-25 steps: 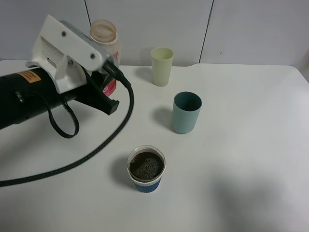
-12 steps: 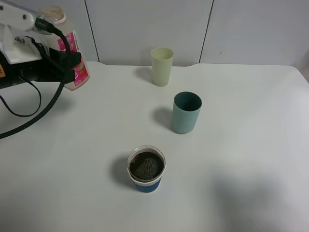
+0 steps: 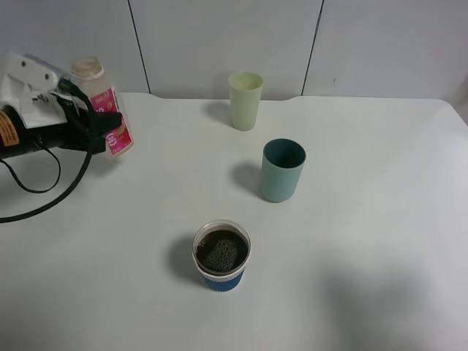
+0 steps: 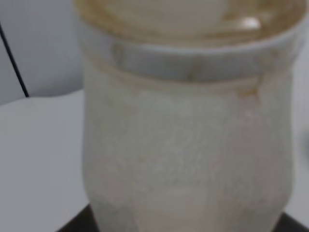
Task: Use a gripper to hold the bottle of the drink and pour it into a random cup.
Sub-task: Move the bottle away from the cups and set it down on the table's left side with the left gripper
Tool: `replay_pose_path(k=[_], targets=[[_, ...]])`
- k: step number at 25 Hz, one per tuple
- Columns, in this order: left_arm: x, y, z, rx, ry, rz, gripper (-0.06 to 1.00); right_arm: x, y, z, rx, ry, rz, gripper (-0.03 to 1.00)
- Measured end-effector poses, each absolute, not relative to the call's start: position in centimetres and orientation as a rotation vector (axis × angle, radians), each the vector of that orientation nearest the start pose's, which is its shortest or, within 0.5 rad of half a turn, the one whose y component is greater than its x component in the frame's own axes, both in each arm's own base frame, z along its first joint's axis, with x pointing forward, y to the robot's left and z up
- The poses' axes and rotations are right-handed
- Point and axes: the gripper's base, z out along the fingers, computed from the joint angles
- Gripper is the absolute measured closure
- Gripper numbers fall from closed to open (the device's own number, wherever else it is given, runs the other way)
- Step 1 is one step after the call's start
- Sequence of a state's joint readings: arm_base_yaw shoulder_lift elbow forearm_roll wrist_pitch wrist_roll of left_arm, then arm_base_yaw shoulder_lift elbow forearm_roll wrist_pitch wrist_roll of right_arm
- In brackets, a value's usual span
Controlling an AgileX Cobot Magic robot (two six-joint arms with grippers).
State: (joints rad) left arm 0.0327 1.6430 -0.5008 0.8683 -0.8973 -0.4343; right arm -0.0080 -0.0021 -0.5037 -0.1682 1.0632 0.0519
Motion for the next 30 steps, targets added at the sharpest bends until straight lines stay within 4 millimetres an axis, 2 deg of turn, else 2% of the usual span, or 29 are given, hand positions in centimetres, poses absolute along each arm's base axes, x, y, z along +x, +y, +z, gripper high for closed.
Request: replay_pose_path(k=[3, 13, 24, 30], targets=[[27.5, -4.5, 15.0, 0.636, 1.807, -0.427, 0.63, -0.6, -1.3, 27.9, 0.070, 2.033, -0.173, -0.02], [28.3, -4.6, 11.5, 0.575, 1.800, -0.473, 0.63, -0.6, -1.3, 27.9, 0.070, 2.033, -0.173, -0.02], [28.8, -4.6, 10.7, 0.579, 1.762, -0.475, 0.63, -0.6, -1.3, 27.9, 0.070, 2.033, -0.173, -0.02], [28.7, -4.6, 9.6, 0.579, 1.790, -0.487, 0.63, -0.6, -1.3, 27.9, 0.070, 2.033, -0.173, -0.02]])
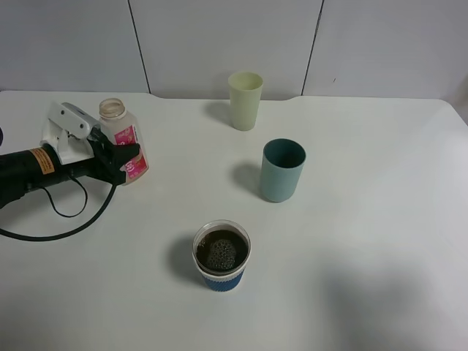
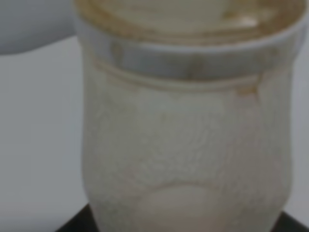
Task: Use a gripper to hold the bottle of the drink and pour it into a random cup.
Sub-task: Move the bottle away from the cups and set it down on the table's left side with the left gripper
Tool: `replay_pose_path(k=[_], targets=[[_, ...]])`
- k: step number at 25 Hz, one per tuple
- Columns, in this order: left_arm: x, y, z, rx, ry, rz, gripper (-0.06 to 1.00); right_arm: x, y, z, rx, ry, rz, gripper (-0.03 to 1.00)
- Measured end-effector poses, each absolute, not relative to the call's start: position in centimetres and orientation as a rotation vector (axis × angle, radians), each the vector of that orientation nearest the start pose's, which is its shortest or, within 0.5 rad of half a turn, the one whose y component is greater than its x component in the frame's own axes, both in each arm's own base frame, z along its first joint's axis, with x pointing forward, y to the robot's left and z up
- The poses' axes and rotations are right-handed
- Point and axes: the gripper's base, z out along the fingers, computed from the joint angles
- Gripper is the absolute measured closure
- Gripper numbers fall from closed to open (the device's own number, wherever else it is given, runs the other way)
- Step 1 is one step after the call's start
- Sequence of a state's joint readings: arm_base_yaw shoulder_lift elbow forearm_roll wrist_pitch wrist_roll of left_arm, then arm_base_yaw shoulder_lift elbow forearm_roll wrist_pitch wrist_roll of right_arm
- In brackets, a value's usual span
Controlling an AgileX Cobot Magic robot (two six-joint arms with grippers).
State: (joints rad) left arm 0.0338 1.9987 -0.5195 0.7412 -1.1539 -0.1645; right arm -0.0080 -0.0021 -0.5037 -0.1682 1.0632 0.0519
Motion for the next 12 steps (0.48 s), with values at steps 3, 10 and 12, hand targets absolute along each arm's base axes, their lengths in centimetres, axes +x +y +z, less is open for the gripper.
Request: replay_pose_path(k=[3, 10, 12], targets=[[28.72, -4.65, 9.51, 0.578, 1.791, -0.489, 0.63, -0.65, -1.33, 27.90, 0.070, 2.033, -0.173, -0.02], [28.73, -4.64, 9.48, 0.576, 1.792, -0.488, 0.63, -0.65, -1.33, 27.90, 0.070, 2.033, -0.173, -0.02], [28.72, -4.63, 9.42, 0.575, 1.795, -0.488, 0.63, -0.65, -1.33, 27.90, 0.070, 2.033, -0.173, -0.02]])
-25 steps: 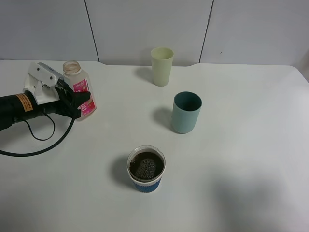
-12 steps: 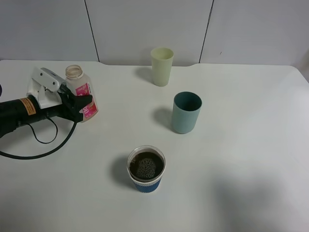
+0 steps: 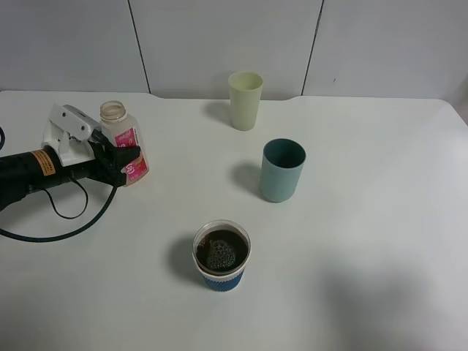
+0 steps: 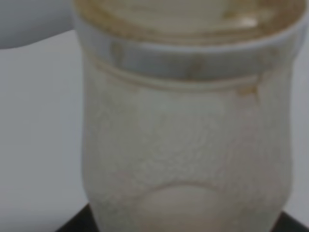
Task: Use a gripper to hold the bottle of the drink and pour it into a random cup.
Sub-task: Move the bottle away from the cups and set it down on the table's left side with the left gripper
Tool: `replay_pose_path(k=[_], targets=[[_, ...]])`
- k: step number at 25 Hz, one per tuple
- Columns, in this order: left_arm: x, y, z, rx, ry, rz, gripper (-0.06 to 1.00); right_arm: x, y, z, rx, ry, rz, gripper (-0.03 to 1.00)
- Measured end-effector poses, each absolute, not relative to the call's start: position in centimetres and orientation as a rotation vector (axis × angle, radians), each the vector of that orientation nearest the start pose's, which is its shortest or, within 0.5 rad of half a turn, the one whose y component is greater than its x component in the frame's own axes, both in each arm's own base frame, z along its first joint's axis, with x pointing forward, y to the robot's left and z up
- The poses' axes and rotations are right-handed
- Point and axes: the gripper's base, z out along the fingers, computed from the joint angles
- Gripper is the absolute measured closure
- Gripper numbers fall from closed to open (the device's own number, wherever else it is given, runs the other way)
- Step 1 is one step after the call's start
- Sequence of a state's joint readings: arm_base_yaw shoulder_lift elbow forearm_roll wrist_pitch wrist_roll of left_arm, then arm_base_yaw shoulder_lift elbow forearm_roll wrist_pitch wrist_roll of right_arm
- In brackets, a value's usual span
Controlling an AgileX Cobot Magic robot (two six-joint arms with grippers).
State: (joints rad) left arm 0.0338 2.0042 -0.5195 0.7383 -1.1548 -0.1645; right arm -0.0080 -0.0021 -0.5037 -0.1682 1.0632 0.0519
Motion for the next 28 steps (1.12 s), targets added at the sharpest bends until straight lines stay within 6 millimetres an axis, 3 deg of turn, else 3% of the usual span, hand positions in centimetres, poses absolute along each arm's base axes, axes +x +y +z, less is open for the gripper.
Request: replay_pose_path(k=[10, 12, 15, 17, 20, 28], targets=[[28.71, -4.64, 9.30, 0.592, 1.790, -0.476, 0.62, -0.65, -1.33, 27.90, 0.070, 2.033, -0.173, -0.02], [28.71, -4.63, 9.29, 0.595, 1.790, -0.473, 0.51, -0.65, -1.33, 27.90, 0.070, 2.033, -0.173, -0.02], [28.71, -4.62, 9.23, 0.605, 1.788, -0.463, 0.18, -0.65, -1.33, 27.90, 0.070, 2.033, -0.173, -0.02], [28.72, -4.61, 9.23, 0.607, 1.786, -0.460, 0.03, -0.65, -1.33, 27.90, 0.070, 2.033, -0.173, -0.02], [28.72, -4.61, 9.23, 0.609, 1.786, -0.458, -0.03, -0.65, -1.33, 27.90, 0.070, 2.033, -0.173, -0.02], [28.71, -4.58, 9.56, 0.592, 1.794, -0.465, -0.04, -0.65, -1.33, 27.90, 0.070, 2.033, -0.173, -0.02]])
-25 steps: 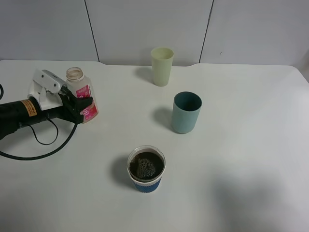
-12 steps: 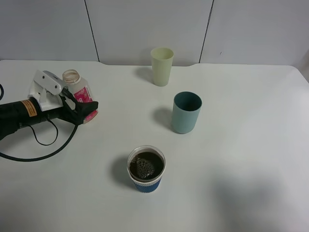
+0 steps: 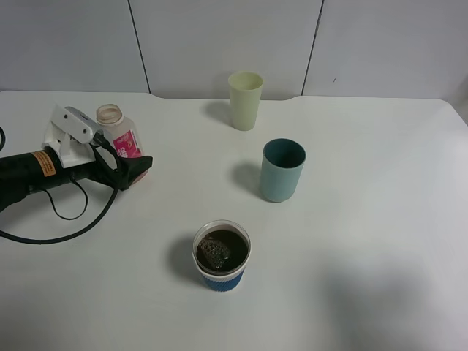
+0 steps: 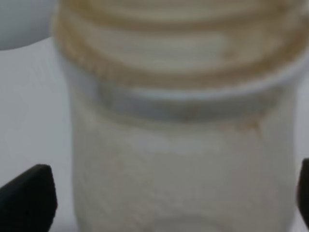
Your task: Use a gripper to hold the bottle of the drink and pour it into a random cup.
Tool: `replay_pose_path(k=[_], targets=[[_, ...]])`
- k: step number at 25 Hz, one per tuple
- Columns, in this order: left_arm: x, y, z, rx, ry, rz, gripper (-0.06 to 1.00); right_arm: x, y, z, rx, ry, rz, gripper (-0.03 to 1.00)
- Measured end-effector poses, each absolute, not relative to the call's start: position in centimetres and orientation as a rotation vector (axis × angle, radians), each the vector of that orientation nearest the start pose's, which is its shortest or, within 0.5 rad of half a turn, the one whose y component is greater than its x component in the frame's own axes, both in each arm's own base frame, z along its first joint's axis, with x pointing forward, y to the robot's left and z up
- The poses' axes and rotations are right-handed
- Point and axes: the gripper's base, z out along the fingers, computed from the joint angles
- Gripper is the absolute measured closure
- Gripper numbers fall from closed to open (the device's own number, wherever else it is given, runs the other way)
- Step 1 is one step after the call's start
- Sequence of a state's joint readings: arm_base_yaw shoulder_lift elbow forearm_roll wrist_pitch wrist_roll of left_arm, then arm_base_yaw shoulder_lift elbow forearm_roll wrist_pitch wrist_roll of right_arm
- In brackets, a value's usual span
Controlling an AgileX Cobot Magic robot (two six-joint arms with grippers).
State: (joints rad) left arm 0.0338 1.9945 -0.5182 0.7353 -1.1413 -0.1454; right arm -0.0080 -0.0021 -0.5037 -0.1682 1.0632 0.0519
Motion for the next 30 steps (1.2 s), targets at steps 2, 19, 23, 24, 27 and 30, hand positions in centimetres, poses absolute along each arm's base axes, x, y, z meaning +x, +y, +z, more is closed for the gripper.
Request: replay_pose_path(k=[2, 19, 23, 24, 27, 30], targets=[[28.5, -4.6, 10.2, 0.566, 1.802, -0.478, -0.04, -0.6, -1.3, 27.9, 0.070, 2.033, -0.173, -0.02], [22.4, -3.2, 18.4, 0.318, 1.719, -0.344, -0.04, -0.6, -1.3, 27.9, 0.070, 2.033, -0.173, -0.02], [21.0, -2.5, 20.9, 0.270, 1.687, -0.260, -0.04, -0.6, -1.3, 27.9, 0.070, 2.033, -0.173, -0.02], [20.5, -2.4, 21.7, 0.267, 1.678, -0.236, -0.04, -0.6, -1.3, 27.9, 0.070, 2.033, -0.173, -0.02], [19.4, -1.8, 24.0, 0.213, 1.655, -0.172, -0.04, -0.6, -1.3, 27.9, 0.070, 2.033, -0.173, -0.02], [18.4, -1.0, 26.7, 0.135, 1.645, -0.099, -0.04, -0.6, -1.3, 27.9, 0.070, 2.033, -0.173, -0.02]])
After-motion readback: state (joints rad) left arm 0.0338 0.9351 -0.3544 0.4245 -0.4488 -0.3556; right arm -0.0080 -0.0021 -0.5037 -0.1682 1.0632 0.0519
